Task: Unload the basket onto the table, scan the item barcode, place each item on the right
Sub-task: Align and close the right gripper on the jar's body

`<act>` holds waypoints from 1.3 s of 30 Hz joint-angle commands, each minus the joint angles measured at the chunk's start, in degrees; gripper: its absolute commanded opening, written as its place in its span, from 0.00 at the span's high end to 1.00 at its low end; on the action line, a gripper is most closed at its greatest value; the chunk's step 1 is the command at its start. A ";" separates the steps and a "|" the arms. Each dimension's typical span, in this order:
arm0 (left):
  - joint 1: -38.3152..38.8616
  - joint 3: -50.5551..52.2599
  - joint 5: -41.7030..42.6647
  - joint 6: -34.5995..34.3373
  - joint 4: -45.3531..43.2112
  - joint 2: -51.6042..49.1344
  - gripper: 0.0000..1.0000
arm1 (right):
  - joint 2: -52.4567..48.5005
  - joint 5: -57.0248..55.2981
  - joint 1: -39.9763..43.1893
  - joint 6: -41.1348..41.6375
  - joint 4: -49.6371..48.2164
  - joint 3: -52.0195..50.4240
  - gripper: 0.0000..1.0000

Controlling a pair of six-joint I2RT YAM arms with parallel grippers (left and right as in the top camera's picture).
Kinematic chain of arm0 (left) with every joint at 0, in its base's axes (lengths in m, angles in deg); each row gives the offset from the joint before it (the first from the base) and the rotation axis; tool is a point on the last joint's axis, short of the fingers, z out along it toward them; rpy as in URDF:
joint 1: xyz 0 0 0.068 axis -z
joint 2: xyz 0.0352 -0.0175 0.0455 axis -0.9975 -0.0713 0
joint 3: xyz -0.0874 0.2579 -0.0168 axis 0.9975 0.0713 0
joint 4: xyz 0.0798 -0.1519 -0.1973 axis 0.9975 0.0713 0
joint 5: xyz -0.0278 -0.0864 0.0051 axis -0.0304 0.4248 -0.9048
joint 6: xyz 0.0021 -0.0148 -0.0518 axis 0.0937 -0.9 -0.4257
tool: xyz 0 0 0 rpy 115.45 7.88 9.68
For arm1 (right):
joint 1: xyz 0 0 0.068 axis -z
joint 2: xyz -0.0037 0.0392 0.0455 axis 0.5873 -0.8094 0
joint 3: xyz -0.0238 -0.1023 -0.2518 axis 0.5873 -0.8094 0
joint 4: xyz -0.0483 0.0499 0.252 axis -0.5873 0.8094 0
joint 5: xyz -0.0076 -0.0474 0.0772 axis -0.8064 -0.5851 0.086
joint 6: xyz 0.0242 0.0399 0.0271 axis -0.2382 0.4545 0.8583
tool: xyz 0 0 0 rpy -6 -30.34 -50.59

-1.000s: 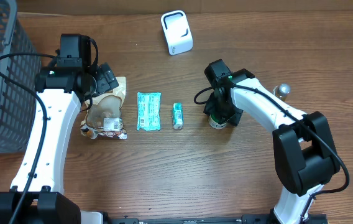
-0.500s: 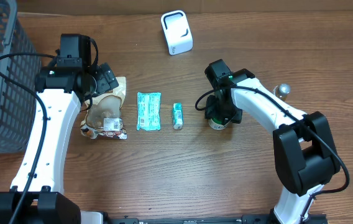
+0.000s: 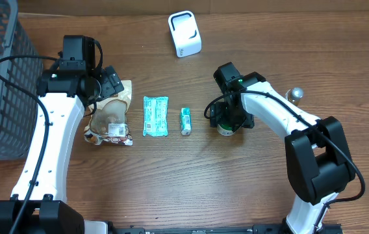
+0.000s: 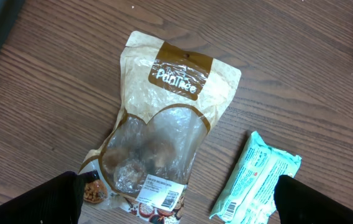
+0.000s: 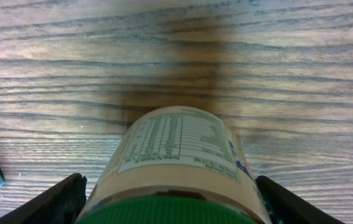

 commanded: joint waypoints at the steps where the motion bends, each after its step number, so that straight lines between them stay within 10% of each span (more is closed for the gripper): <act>1: -0.20 -0.52 0.07 0.39 0.00 -0.15 0.00 | 0.04 0.26 -0.04 -0.46 0.35 -0.31 0.18; 15: -0.20 -0.52 0.07 0.39 0.00 -0.15 0.00 | 0.04 0.28 -0.04 -0.48 0.07 -0.31 0.23; 18: -0.20 -0.52 0.07 0.39 0.00 -0.15 0.00 | 0.04 0.31 -0.04 -0.48 -0.81 -0.31 0.21; 20: -0.20 -0.52 0.07 0.39 0.00 -0.15 0.01 | 0.04 0.28 0.02 -0.48 -1.33 -0.28 0.00; 30: -0.20 -0.52 0.07 0.39 0.00 -0.15 0.01 | 0.04 -0.79 0.07 -0.48 -1.77 -0.31 0.00; 39: -0.20 -0.52 0.07 0.39 0.00 -0.15 0.00 | 0.04 -0.74 0.04 -0.44 -0.13 -0.31 0.24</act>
